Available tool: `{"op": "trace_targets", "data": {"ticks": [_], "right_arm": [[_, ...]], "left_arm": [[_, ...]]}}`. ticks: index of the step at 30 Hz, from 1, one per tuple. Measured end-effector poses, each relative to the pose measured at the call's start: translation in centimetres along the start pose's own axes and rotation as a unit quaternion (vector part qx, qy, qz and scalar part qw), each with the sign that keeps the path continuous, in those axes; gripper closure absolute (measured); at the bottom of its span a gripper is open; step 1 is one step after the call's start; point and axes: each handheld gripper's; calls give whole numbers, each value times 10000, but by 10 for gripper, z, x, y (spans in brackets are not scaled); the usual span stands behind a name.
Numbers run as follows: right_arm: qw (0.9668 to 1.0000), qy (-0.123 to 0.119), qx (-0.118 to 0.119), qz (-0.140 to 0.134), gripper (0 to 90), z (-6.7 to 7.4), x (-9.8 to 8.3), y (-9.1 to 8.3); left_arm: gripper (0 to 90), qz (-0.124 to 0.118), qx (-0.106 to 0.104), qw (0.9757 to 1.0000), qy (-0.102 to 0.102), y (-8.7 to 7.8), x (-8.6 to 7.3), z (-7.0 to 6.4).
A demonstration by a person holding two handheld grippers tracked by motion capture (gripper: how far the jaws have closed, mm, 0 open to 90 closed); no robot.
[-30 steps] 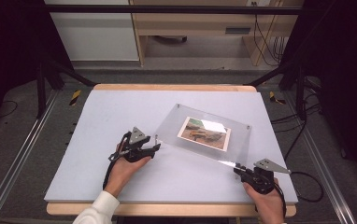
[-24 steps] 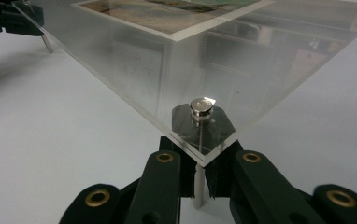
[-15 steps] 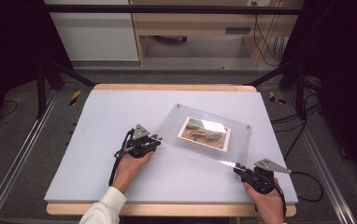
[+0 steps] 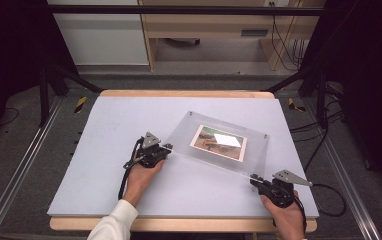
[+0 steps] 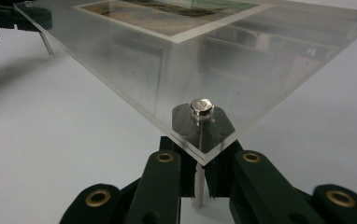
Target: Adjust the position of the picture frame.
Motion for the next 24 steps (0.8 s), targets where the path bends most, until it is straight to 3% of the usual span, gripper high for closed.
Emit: {"op": "trace_targets", "data": {"ticks": [16,24], "right_arm": [[10000,55,22,-1,843,0,1,-1],[10000,-48,-17,-13,848,0,5,-2]], "left_arm": [[842,53,-71,10000,6,-1,3,1],[846,-25,-55,9999,88,-4,6,0]]}}
Point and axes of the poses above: each handheld gripper's, and its own axes: y roughly forward along the jaws, x roughly out of its top, z roughly to its left, and after that the axes turned 15 degrees about x, right-handed
